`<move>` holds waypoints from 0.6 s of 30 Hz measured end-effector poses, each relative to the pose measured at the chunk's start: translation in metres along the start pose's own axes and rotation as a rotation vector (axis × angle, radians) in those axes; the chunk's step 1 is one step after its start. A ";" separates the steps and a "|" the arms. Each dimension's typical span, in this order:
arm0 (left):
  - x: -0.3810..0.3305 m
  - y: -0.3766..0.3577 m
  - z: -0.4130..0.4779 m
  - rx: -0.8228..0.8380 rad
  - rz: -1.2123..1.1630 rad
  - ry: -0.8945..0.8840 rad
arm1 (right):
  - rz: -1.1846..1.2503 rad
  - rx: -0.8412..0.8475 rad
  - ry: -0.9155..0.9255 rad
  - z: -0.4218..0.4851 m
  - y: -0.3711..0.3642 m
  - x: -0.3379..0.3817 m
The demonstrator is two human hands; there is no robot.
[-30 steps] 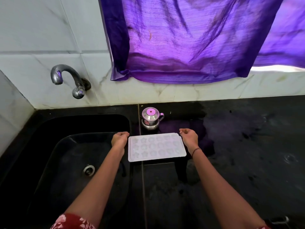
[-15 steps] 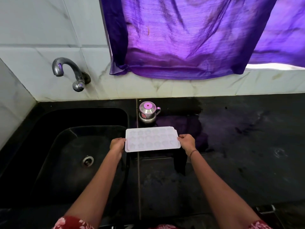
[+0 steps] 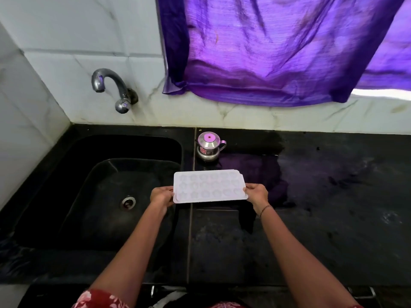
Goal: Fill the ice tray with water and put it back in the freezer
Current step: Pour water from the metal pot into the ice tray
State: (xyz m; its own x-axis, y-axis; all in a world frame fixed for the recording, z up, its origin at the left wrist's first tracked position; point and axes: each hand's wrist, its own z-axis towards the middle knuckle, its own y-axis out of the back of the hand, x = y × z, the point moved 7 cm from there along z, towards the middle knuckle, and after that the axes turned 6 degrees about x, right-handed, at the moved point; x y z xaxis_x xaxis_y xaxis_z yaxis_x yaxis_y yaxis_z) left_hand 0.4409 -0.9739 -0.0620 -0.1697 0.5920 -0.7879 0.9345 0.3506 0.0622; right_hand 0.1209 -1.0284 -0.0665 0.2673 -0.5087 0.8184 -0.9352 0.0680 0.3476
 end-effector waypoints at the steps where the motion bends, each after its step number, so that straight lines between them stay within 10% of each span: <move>1: 0.004 0.005 -0.002 -0.009 -0.025 0.001 | 0.006 0.010 0.003 0.000 -0.003 -0.001; 18: 0.058 0.102 -0.074 -0.299 -0.322 -0.058 | 0.199 0.472 -0.073 -0.050 -0.076 0.010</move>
State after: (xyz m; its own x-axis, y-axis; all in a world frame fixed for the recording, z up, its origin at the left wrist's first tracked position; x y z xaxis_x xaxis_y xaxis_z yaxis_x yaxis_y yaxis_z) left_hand 0.5030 -0.8500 -0.0557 -0.4112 0.3798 -0.8286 0.7037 0.7101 -0.0237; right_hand 0.2065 -0.9960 -0.0622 0.0728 -0.5848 0.8079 -0.9738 -0.2166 -0.0690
